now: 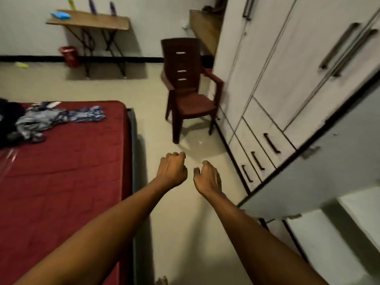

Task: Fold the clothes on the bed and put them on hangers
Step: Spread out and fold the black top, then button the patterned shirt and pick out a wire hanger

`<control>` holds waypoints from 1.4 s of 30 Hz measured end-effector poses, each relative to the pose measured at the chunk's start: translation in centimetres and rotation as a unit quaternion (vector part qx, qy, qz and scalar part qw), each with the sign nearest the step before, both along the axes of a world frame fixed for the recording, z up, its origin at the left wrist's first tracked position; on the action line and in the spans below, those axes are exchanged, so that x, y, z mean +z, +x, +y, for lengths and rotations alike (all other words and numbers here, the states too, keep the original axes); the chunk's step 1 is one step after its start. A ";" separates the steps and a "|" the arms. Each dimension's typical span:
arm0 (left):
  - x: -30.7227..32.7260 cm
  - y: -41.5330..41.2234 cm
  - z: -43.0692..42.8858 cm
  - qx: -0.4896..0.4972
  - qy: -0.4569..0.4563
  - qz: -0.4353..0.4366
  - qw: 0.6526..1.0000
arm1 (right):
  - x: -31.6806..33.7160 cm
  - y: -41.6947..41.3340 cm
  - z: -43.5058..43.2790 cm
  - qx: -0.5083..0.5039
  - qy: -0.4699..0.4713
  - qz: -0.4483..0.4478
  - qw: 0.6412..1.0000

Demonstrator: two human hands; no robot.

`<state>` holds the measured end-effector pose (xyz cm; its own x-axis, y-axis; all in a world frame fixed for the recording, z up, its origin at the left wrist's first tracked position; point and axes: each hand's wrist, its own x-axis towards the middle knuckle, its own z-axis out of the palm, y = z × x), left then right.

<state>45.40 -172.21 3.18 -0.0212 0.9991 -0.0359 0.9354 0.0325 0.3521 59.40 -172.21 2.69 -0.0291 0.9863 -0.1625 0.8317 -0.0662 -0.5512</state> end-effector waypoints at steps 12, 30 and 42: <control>-5.1 -23.7 8.3 0.242 -0.052 0.003 0.969 | -4.2 -24.8 16.1 0.309 -0.006 -0.016 0.951; -7.0 -50.9 26.0 0.533 -0.089 -0.061 0.839 | -6.6 -58.2 43.6 0.597 -0.044 -0.071 0.798; -12.5 -68.4 34.1 0.631 -0.110 -0.133 0.757 | -15.5 -79.8 53.3 0.676 -0.090 -0.159 0.714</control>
